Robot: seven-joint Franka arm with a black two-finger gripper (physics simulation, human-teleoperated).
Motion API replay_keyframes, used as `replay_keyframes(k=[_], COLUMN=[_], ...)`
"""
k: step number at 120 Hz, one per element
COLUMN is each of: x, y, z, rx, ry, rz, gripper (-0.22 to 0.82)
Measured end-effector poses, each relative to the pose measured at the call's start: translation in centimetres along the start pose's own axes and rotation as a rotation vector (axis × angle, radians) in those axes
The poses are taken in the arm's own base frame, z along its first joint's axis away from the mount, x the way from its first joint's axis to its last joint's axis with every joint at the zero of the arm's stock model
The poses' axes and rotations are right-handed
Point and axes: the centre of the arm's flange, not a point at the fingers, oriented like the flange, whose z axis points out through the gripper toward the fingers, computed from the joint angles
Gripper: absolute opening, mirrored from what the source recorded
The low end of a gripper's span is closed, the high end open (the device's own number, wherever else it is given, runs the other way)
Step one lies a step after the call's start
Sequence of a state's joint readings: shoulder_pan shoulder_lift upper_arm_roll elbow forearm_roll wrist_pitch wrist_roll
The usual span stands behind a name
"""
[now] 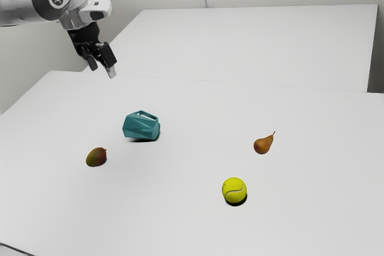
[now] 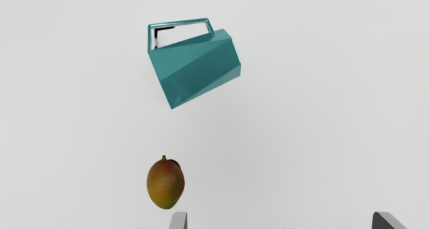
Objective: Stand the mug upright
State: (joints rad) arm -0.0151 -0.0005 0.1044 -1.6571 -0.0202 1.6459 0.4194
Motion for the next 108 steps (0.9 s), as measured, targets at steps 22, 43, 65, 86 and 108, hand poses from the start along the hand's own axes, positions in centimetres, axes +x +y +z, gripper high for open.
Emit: replay_keyframes(k=[22, 43, 65, 86, 108], x=[1.2, 2.8, 2.8, 2.9, 2.5], y=[-0.2, -2.1, -6.7, -8.9, -11.9], z=[1.7, 5.3, 10.5, 13.9, 16.8], rx=[-0.025, -0.113, -0.301, -0.452, -0.552], ry=[-0.016, -0.028, -0.019, 0.014, 0.044], rz=[-0.031, -0.097, -0.213, -0.272, -0.312], gripper=[0.6, 0.6, 0.6, 0.6, 0.6])
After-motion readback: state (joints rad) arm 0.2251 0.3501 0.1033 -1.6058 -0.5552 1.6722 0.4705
